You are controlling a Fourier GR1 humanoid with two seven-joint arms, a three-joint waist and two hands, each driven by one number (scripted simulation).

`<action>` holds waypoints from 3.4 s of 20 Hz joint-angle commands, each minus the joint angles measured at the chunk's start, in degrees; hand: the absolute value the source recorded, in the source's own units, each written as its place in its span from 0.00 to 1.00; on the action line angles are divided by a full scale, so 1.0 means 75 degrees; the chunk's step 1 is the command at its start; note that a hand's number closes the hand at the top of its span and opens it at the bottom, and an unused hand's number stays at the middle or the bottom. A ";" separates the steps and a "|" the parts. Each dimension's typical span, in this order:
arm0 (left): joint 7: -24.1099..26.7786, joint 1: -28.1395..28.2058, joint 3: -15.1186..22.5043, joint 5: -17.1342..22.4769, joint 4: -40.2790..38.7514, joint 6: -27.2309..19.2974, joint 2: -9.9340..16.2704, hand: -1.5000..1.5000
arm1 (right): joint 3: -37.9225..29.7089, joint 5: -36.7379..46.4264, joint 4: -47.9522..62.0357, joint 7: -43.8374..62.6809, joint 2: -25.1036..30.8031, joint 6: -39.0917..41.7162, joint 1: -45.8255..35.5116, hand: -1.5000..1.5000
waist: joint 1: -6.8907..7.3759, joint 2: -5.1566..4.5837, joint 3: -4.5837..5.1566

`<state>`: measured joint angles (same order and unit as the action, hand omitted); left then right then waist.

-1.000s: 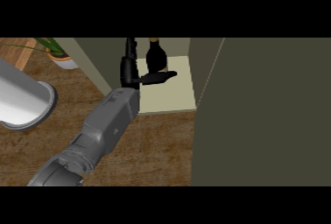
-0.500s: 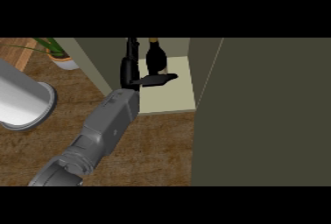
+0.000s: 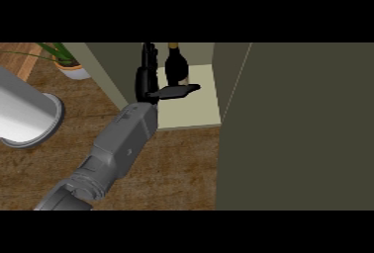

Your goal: Pick up the wine, place it into the cabinet and close the cabinet

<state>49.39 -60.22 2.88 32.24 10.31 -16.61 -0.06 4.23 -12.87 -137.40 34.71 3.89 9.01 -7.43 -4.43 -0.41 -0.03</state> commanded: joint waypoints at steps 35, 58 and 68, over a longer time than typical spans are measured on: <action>-0.2065 0.6964 0.6033 -0.0157 1.1162 -0.5202 0.1226 0.00 | -0.0583 -0.0385 -0.1186 0.0305 0.0262 -0.0154 0.0746 0.00 | 0.0605 0.0095 0.0001; -0.1966 0.9779 0.5698 -0.0100 1.4743 -0.3055 0.4311 0.00 | 0.0682 -0.1383 -0.1182 0.0541 0.0225 0.1160 0.2105 1.00 | 0.0551 0.0098 -0.0001; -0.1136 1.0819 0.4022 0.0777 1.4784 -0.1871 0.4930 0.00 | 0.2478 -0.1092 -0.1479 0.1445 -0.0055 0.0997 0.1976 1.00 | 0.0653 0.0112 0.0018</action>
<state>37.66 17.42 35.95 36.69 121.20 -33.83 35.90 18.64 -15.93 -138.21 40.94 2.37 15.90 5.84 0.12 0.32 0.04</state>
